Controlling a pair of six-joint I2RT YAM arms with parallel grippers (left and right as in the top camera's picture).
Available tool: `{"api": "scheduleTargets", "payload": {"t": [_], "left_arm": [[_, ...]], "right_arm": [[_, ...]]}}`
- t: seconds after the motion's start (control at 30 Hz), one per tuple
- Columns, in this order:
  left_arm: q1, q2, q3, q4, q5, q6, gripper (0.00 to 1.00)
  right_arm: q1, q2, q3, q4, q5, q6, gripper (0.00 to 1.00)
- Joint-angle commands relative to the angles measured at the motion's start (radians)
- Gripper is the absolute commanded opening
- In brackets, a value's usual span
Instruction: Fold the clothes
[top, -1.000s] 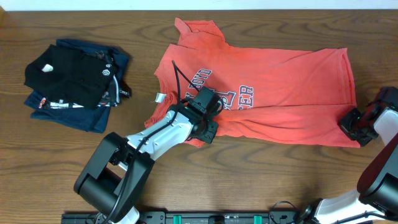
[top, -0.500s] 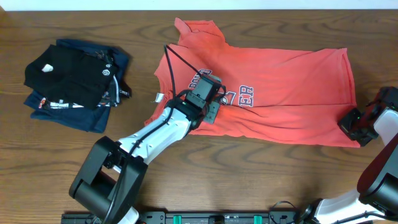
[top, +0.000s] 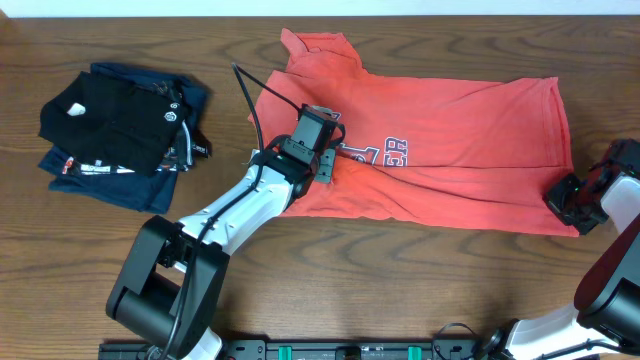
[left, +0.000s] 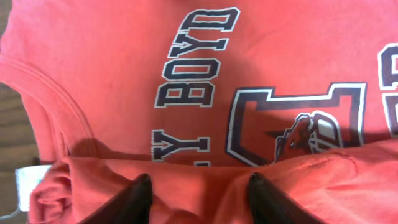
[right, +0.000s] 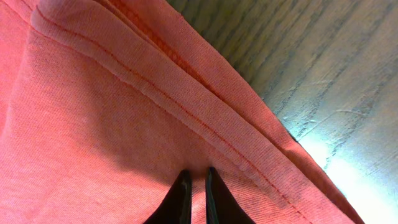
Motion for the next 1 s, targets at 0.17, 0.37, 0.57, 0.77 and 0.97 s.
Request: {"api": "scheduleTargets", "payload": {"t": [0.17, 0.37, 0.57, 0.77, 0.97], "left_arm": [[0.028, -0.052, 0.023, -0.036, 0.032, -0.011, 0.58], [0.134, -0.103, 0.022, -0.166, 0.032, -0.075, 0.58], [0.249, -0.084, -0.024, -0.270, 0.034, -0.187, 0.58], [0.280, -0.034, -0.063, -0.293, 0.034, -0.187, 0.58], [0.288, 0.024, -0.092, -0.286, 0.033, -0.187, 0.58]], "right_arm": [[0.006, 0.014, -0.026, 0.006, 0.011, 0.002, 0.09], [0.005, 0.014, -0.026, -0.009, 0.016, -0.012, 0.01], [0.006, 0.014, -0.026, -0.022, 0.090, -0.013, 0.02], [0.006, 0.014, -0.026, -0.023, 0.090, -0.013, 0.02], [0.006, 0.014, -0.026, -0.034, 0.099, -0.013, 0.01]]}}
